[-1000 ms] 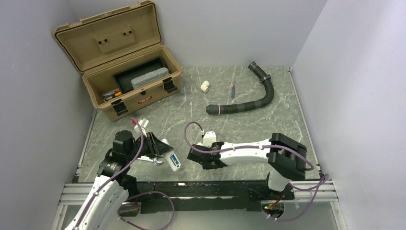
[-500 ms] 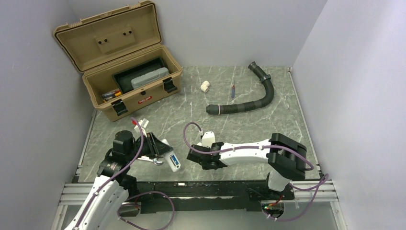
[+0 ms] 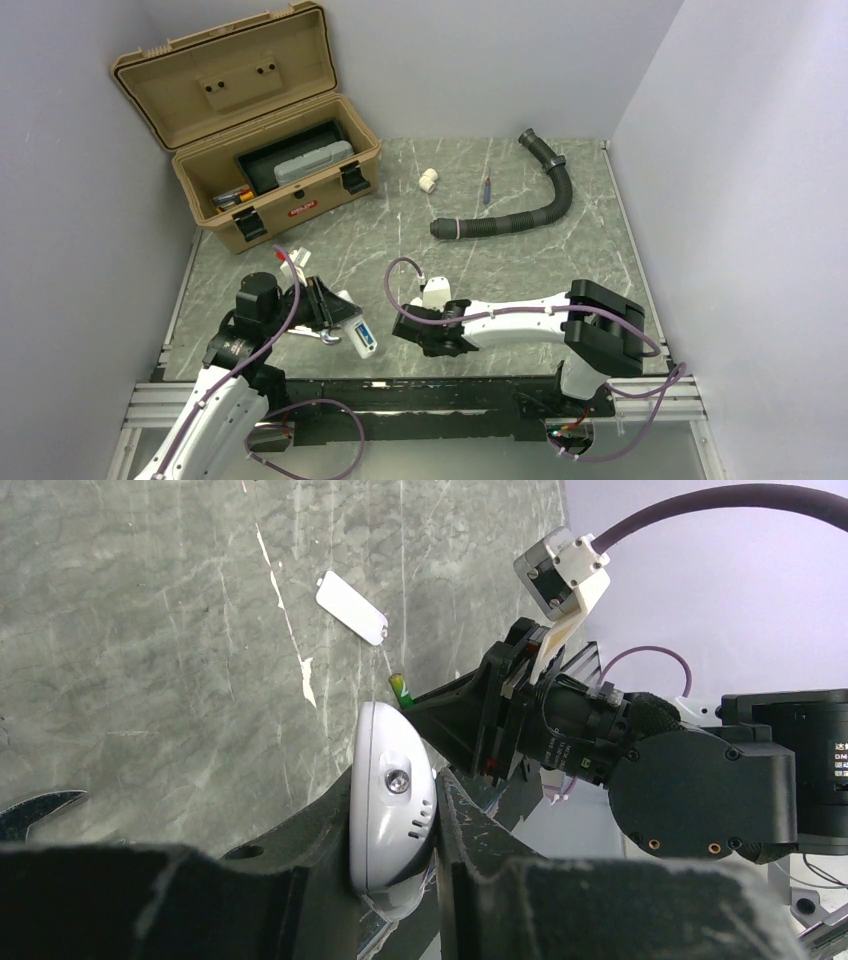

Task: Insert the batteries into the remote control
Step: Pick up the battery from the center of the board, then load the battery into the remote control.

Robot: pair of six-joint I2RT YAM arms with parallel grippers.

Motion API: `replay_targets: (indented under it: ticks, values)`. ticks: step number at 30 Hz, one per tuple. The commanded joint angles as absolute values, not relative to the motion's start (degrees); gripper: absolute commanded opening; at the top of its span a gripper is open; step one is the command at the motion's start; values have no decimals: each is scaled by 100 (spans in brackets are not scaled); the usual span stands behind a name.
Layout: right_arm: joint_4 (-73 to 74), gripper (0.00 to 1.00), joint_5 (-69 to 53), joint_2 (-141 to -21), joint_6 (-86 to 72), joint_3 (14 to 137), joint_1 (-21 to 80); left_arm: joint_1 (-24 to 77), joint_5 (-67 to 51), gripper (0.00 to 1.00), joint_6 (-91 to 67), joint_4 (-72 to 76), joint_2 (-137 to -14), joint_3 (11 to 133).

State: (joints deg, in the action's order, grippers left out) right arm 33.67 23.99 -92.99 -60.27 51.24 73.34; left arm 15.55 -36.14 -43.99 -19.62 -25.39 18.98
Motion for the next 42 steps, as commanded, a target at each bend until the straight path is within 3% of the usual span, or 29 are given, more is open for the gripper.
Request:
replay_targets:
  ticks: [1,8,13,17,20,26,33,42]
  values:
    - [3665,21,2056,-9373,-6065,4905,7411,1527,-3686,0,-4415,-1762,-2524,2041]
    - [3792,0,2264,-9218,-6091,4868,7421,1528,-3648,0,-4434,-1793,-2483,2042]
    - [4255,0,2781,-8964,-5995,5017,7462,1528,-3644,0,-4589,-1481,-2440,1882]
    - [4364,0,3233,-8128,-5300,5168,7650,1529,-3932,0,-5250,-171,-2381,1280]
    - [3862,0,2964,-7215,-4246,5168,7689,1529,-4002,0,-6070,1460,-2332,578]
    - [3502,0,2157,-5895,-2951,5416,7690,1694,-3422,0,-6777,2615,-2306,14]
    - [3709,0,1325,-6267,-2384,5844,7700,3054,-2188,0,-6742,3452,-2924,28]
    - [3313,0,1147,-6228,-2347,5806,7700,4007,-1730,0,-6699,4552,-4104,198]
